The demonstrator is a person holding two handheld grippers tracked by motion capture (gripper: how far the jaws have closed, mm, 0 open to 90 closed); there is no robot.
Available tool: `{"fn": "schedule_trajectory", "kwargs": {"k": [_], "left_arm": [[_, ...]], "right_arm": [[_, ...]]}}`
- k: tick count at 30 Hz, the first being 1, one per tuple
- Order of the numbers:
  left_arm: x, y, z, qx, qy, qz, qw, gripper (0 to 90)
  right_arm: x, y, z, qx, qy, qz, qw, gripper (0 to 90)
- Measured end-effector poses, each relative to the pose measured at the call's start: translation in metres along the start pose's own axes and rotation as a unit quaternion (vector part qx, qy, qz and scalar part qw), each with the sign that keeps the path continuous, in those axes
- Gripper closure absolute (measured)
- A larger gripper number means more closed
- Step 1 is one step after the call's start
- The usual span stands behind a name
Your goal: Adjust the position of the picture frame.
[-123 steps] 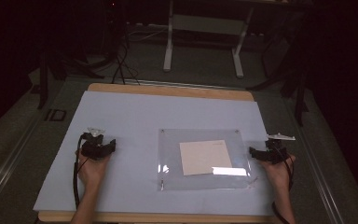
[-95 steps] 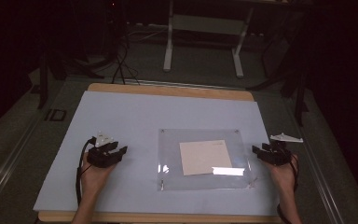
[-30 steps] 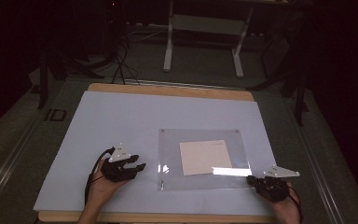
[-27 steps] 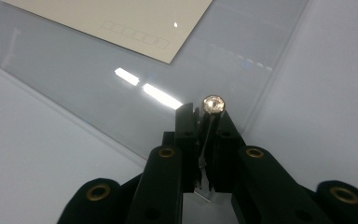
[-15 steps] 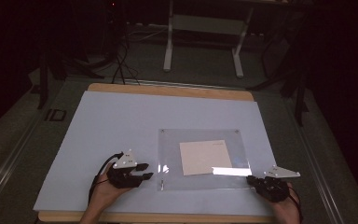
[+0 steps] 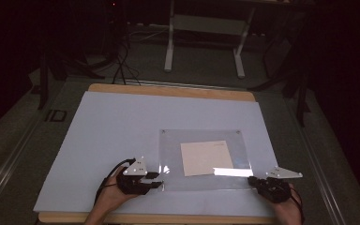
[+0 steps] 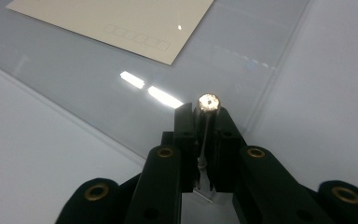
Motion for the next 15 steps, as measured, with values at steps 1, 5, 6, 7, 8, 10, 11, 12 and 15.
{"fn": "schedule_trajectory", "kwargs": {"k": [1, 5, 6, 7, 8, 10, 11, 12, 15], "left_arm": [[0.001, 0.0, 0.0, -0.001, -0.001, 0.003, 1.0, 62.8], [0.005, -0.003, 0.0, -0.005, -0.007, 0.016, 0.9998, 61.6], [0.005, -0.004, 0.0, -0.008, -0.008, 0.015, 0.9998, 61.6], [0.006, -0.007, -0.002, -0.012, -0.011, 0.016, 0.9997, 61.7], [0.006, -0.01, -0.003, -0.012, -0.013, 0.016, 0.9997, 61.8], [0.008, -0.016, -0.007, -0.013, -0.017, 0.019, 0.9996, 62.5], [0.008, -0.021, -0.009, -0.015, -0.02, 0.018, 0.9995, 62.5], [0.009, -0.024, -0.01, -0.018, -0.022, 0.019, 0.9994, 63.1], [0.01, -0.035, -0.01, -0.035, -0.033, 0.015, 0.9987, 68.4]], "right_arm": [[0.0, 0.0, 0.0, 0.0, 0.0, 0.0, 1.0, 83.7], [0.0, 0.0, 0.0, 0.0, -0.001, -0.001, 1.0, 83.7], [0.0, 0.0, 0.0, 0.0, 0.0, 0.0, 1.0, 83.7], [0.0, 0.0, 0.0, 0.0, 0.0, 0.0, 1.0, 83.7], [0.0, 0.0, 0.0, 0.0, 0.0, 0.001, 1.0, 83.7], [0.0, 0.0, 0.0, 0.0, -0.001, 0.001, 1.0, 83.7], [0.0, 0.0, 0.0, 0.0, -0.001, 0.001, 1.0, 83.7], [0.0, 0.0, 0.0, 0.0, -0.002, 0.002, 1.0, 83.7], [0.0, 0.0, 0.0, -0.001, -0.002, 0.002, 1.0, 83.7]]}}
Point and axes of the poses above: each handheld gripper's, and its own axes: y roughly backward along the jaws, z roughly out of its underside, x roughly to its right, the point moved 8 cm from there along -y, roughly forward along the jaws, and after that the axes turned 10 degrees about z, right-handed, at the moved point
